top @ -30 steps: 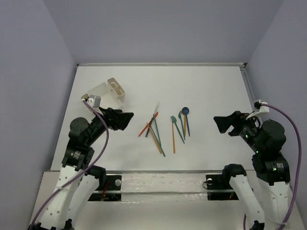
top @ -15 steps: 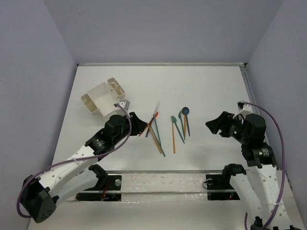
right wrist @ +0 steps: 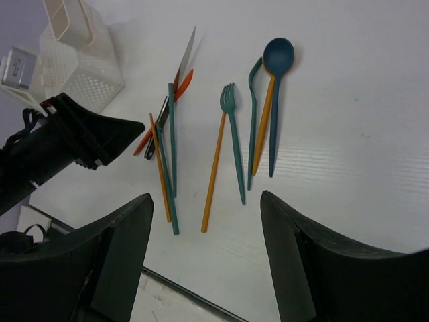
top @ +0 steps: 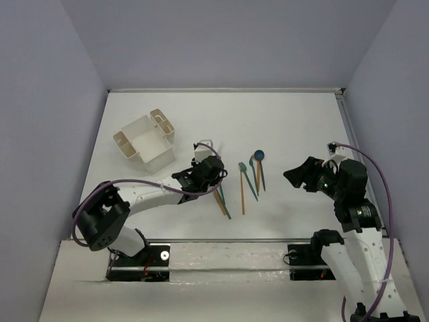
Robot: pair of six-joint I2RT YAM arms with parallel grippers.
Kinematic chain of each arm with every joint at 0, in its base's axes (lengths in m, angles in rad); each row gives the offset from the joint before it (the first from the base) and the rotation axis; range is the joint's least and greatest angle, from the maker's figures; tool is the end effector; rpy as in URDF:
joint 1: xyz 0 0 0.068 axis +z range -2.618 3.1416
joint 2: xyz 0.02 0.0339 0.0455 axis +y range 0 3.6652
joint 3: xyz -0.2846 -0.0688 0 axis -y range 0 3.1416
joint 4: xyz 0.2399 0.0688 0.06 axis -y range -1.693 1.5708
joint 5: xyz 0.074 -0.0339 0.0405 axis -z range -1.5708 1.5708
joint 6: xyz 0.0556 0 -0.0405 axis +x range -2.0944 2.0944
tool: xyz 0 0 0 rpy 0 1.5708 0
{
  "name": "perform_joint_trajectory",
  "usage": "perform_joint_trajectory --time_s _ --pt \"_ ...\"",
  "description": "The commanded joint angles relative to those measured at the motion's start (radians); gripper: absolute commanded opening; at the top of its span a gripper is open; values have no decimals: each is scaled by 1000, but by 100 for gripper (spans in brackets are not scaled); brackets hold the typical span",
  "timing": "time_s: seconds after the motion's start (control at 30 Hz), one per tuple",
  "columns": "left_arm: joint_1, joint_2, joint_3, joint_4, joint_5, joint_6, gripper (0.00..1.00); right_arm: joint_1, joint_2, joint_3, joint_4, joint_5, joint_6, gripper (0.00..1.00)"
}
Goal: Sort the eating utensils into containers
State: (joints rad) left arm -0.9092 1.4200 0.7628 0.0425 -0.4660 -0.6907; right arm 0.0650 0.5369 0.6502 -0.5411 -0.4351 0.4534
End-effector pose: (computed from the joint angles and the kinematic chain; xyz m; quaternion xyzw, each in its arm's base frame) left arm 0.2070 -0.2252 0.2245 -0.0114 0.8703 -0.1782 0.4589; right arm 0.1185 0.0312 0.2942 0.0439 0.8284 0.3108 0.4640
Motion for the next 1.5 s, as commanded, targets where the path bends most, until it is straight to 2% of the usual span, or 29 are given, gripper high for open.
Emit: perform_joint_trajectory --time_s 0.0,0.13,0.4,0.73,0.83,0.93,0.97,1.07,1.27,1.33,1.47 --pt "-8 94 85 25 -91 20 36 -5 -8 -9 66 -31 4 71" --pt "-8 177 154 28 -74 48 35 -5 -9 -14 72 -42 5 71" --pt "-8 299 197 31 -82 59 31 -5 -17 -17 75 -51 5 71" --pt "-8 381 228 62 -94 66 26 -5 -28 -20 75 -62 10 71" --pt "-8 390 234 74 -92 72 19 -5 -28 -20 76 -65 10 71" --pt "-8 387 239 82 -91 79 4 -5 -28 -20 76 -65 11 71" --pt "-8 381 243 80 -89 83 0 -5 -26 -20 78 -65 11 71" --pt "-8 329 242 89 -86 91 0 -5 -23 -21 85 -71 10 71" --pt "-8 102 285 88 -117 151 0 -5 -23 -24 92 -76 7 71" --pt "15 16 326 74 -131 187 0 -5 -29 -24 87 -76 7 71" --pt "136 -95 392 47 -132 255 0 -5 -43 -23 81 -77 8 71"
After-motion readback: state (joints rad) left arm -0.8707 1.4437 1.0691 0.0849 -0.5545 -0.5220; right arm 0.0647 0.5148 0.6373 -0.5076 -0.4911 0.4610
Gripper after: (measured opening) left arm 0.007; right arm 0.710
